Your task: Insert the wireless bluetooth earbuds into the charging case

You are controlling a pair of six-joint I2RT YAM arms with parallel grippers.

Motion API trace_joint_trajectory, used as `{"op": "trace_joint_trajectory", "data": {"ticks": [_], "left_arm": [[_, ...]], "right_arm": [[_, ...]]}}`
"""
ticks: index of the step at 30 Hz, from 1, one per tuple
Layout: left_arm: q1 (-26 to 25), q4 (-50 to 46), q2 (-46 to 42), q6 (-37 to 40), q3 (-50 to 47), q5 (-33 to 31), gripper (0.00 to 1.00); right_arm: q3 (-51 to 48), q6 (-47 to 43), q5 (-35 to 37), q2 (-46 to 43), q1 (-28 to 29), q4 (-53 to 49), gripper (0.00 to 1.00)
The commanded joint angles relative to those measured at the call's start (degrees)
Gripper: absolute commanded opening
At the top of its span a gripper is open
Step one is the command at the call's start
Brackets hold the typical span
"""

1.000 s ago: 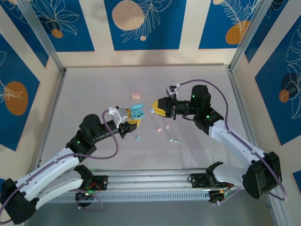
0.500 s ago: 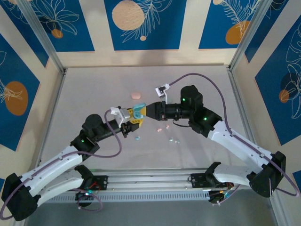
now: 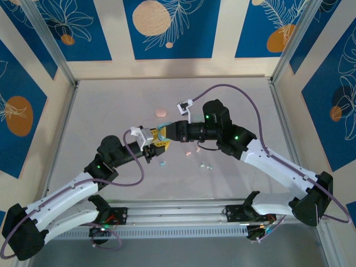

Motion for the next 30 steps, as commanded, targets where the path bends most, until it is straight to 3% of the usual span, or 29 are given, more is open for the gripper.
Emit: {"op": "trace_joint_trajectory", "data": {"ticks": [1, 13, 30], "left_arm": [[0.0, 4.2, 0.0, -0.7, -0.1, 1.9, 0.28], [0.0, 7.8, -0.5, -3.1, -0.9, 0.9, 0.28], [0.0, 7.2, -0.9, -3.2, -0.5, 1.3, 0.28]], "right_arm": [[2.3, -2.3, 4.0, 0.6, 1.0, -2.9, 0.23], [7.6, -8.7, 11.6, 1.9, 4.3, -14.5, 0.24], [12.9, -10.6, 16.5, 4.7, 5.7, -21.3, 0.29]]}}
